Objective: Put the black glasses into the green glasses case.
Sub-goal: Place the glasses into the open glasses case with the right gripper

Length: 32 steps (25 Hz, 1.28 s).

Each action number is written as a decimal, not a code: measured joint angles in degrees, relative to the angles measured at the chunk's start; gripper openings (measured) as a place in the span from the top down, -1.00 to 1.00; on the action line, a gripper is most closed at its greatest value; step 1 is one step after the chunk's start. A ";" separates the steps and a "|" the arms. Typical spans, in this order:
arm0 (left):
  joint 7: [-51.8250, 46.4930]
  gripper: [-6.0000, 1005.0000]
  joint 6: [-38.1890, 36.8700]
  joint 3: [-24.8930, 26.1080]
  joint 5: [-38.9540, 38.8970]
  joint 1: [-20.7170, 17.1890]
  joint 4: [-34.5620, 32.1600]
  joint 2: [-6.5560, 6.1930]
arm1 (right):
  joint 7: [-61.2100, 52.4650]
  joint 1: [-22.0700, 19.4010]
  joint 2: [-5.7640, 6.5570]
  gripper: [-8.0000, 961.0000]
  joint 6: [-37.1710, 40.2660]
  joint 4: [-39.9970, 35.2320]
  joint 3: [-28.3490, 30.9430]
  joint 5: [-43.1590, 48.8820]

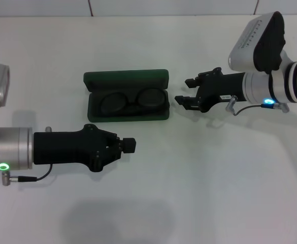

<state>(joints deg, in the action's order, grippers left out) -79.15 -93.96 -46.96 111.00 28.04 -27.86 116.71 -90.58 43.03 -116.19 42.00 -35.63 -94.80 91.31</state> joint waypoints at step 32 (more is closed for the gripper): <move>0.05 0.99 0.00 0.02 -0.01 -0.35 0.00 0.01 | -0.07 2.49 0.00 -0.10 -0.52 -0.44 -5.31 -3.56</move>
<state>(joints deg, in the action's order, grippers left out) -79.10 -93.95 -46.93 110.99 27.68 -27.86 116.71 -90.65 45.52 -116.19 41.47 -36.07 -100.11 87.75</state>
